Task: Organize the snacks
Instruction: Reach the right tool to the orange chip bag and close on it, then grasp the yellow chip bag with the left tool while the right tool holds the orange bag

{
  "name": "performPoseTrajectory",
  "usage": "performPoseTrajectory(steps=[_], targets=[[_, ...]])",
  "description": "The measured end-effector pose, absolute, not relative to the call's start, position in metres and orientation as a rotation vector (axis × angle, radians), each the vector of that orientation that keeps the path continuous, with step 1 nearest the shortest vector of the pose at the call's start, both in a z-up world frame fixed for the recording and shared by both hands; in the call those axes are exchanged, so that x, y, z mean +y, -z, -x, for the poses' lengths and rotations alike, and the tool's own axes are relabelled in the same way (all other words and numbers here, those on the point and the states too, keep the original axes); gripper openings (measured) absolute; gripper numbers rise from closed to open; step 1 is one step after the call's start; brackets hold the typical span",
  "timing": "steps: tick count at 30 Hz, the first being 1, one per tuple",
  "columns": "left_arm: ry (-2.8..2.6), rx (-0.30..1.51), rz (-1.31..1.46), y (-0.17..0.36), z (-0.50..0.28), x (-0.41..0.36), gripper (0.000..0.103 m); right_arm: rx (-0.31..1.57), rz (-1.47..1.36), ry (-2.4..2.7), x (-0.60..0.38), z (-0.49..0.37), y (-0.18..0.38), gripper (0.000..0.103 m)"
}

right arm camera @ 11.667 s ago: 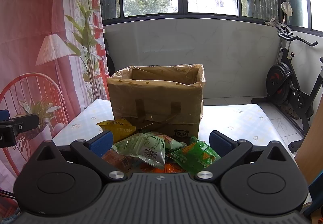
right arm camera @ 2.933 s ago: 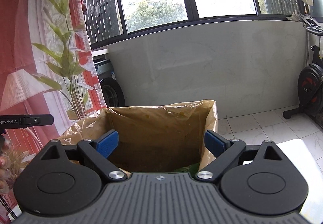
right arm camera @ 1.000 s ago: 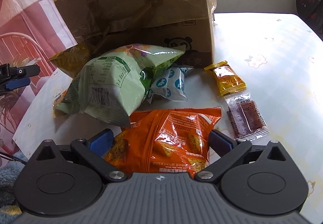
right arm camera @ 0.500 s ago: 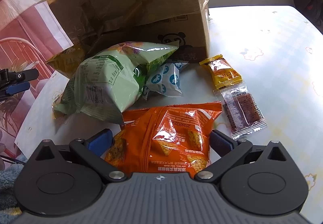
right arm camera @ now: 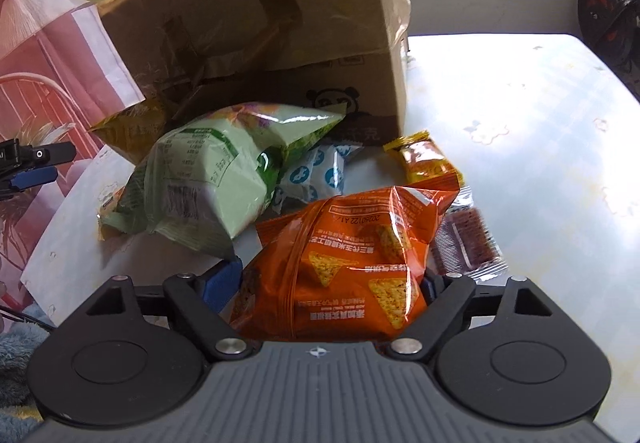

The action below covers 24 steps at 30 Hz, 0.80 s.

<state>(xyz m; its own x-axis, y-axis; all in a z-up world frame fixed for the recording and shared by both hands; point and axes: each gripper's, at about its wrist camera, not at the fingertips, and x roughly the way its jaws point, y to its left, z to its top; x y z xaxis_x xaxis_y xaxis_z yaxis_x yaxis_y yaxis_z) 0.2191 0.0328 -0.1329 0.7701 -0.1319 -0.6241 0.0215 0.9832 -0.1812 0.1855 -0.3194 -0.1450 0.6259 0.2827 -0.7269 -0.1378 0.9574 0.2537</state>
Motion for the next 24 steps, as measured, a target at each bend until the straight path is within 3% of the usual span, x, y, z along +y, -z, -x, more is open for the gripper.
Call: performPoseTrajectory(steps=[11,24], targets=[[0.093,0.686,0.163,0.13,-0.225,0.031,0.082,0.728,0.013,-0.11,-0.328,-0.18,0.123,0.085],[0.07,0.714,0.296,0.134,-0.278,0.023,0.082,0.672,-0.037,-0.131,-0.329,-0.187,0.117,0.085]])
